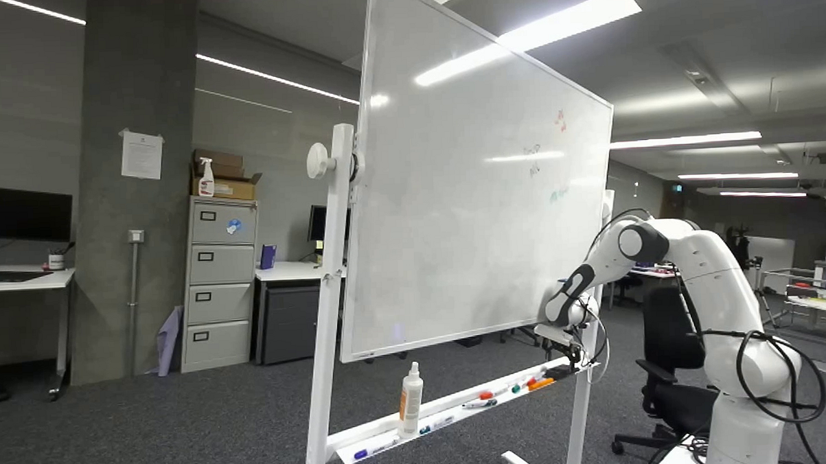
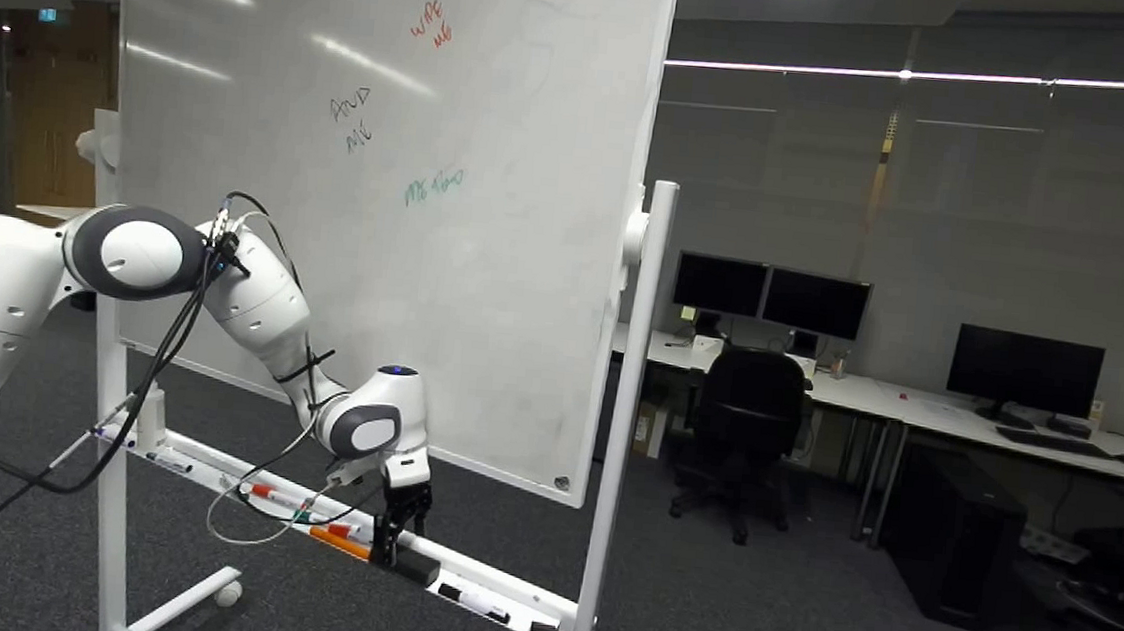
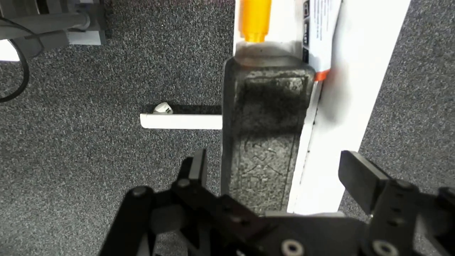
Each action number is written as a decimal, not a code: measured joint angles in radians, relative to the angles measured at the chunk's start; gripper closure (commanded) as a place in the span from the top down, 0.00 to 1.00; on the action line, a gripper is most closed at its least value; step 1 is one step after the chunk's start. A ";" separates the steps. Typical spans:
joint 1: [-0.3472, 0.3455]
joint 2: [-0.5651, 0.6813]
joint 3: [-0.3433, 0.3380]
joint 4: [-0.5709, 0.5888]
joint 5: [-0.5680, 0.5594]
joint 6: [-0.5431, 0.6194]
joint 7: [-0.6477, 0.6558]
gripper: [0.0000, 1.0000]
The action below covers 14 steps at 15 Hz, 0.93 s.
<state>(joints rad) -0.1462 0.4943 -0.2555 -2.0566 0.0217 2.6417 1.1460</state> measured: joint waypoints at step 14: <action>0.000 0.042 0.012 -0.002 0.047 -0.003 -0.062 0.79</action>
<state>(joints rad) -0.1462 0.5362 -0.2434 -2.0584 0.0682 2.6392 1.0844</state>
